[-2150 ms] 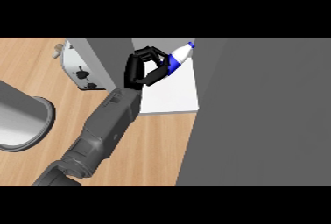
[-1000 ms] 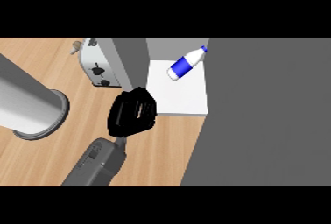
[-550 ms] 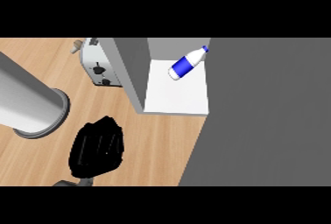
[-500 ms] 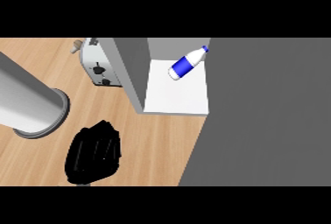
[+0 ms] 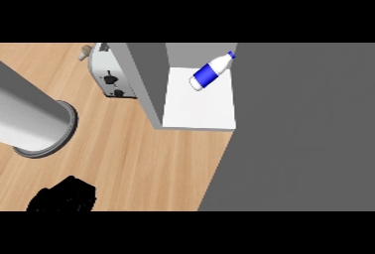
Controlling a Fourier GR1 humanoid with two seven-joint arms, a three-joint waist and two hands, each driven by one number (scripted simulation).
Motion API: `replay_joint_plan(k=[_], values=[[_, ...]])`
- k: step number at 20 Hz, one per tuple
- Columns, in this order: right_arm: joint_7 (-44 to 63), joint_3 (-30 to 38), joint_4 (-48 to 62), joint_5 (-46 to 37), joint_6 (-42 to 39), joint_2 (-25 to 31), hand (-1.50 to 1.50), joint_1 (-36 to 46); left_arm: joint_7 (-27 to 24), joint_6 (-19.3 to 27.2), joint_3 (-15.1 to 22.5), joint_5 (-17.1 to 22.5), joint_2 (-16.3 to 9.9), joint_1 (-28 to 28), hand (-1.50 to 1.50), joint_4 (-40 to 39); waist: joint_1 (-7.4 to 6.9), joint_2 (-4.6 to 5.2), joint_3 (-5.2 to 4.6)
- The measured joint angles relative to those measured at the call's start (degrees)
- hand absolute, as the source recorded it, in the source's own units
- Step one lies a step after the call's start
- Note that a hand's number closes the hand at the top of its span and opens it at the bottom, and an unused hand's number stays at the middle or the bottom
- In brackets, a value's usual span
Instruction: Pick up the bottled water, place it into the cabinet and close the cabinet
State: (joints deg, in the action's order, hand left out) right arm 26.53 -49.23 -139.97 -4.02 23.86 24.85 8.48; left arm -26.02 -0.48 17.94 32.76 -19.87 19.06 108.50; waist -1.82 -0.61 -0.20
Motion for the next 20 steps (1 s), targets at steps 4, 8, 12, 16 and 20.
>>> replay_joint_plan(k=[4,8,12,16,20], values=[[6.54,-0.71,2.09,-3.11,0.69,-8.73,1.50,8.35,-0.88,-3.09,-3.82,2.96,-3.00,4.79,1.50,3.20,0.20,0.15,0.00],[11.89,2.81,7.14,-3.62,0.40,-17.33,1.50,16.50,-2.02,-6.90,-7.82,5.65,-5.43,9.21,1.50,4.80,0.36,0.33,0.06],[13.33,10.08,14.05,-0.27,0.00,-21.93,1.50,24.00,-2.47,-10.18,-11.38,8.10,-7.04,12.60,1.50,5.67,0.28,0.48,0.10],[11.50,16.53,21.67,3.94,-2.42,-23.72,1.50,29.18,-2.31,-12.90,-14.63,10.42,-8.03,15.34,1.50,6.76,0.30,0.49,0.14],[8.01,21.71,29.84,7.48,-5.45,-24.71,1.50,33.18,-2.69,-15.68,-16.90,11.04,-8.16,17.56,1.50,6.67,0.32,0.41,0.10]])
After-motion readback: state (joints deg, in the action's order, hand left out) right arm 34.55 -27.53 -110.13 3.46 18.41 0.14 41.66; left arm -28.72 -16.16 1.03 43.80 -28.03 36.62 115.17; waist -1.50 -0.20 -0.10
